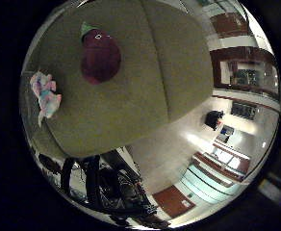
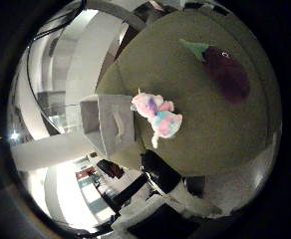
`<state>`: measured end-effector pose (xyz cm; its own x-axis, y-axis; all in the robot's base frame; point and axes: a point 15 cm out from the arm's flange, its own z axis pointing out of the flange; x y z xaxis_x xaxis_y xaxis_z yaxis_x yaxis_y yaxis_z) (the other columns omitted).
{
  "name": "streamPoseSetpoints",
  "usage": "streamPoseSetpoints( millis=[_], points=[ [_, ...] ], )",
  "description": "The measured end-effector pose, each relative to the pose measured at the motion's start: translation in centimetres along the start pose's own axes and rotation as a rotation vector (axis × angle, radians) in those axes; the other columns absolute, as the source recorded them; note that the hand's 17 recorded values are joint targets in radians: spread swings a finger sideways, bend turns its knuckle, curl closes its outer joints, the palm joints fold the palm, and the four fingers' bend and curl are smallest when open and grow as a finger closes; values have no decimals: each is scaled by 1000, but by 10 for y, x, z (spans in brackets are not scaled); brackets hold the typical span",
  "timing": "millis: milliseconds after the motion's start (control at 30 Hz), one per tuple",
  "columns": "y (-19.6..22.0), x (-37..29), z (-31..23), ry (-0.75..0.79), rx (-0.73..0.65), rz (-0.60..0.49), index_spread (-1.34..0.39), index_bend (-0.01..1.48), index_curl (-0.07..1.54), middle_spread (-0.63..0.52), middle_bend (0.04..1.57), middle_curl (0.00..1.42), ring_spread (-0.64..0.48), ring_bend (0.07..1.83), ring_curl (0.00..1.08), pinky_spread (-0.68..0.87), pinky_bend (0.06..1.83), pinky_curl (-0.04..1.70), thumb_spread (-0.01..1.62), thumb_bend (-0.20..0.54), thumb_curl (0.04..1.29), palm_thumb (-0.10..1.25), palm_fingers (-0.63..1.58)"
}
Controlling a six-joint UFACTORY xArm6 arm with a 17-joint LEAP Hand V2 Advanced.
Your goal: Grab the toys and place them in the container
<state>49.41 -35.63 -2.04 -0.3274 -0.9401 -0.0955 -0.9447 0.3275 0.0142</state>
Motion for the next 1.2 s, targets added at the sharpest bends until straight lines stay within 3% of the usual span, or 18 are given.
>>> streamPoseSetpoints(
  millis=[1200],
  points=[
    [3,34,95,10,5,107,-83,154,273,263,214,331,273,381,262,423,559,140,1105,-22,324,562,96]
  ],
)
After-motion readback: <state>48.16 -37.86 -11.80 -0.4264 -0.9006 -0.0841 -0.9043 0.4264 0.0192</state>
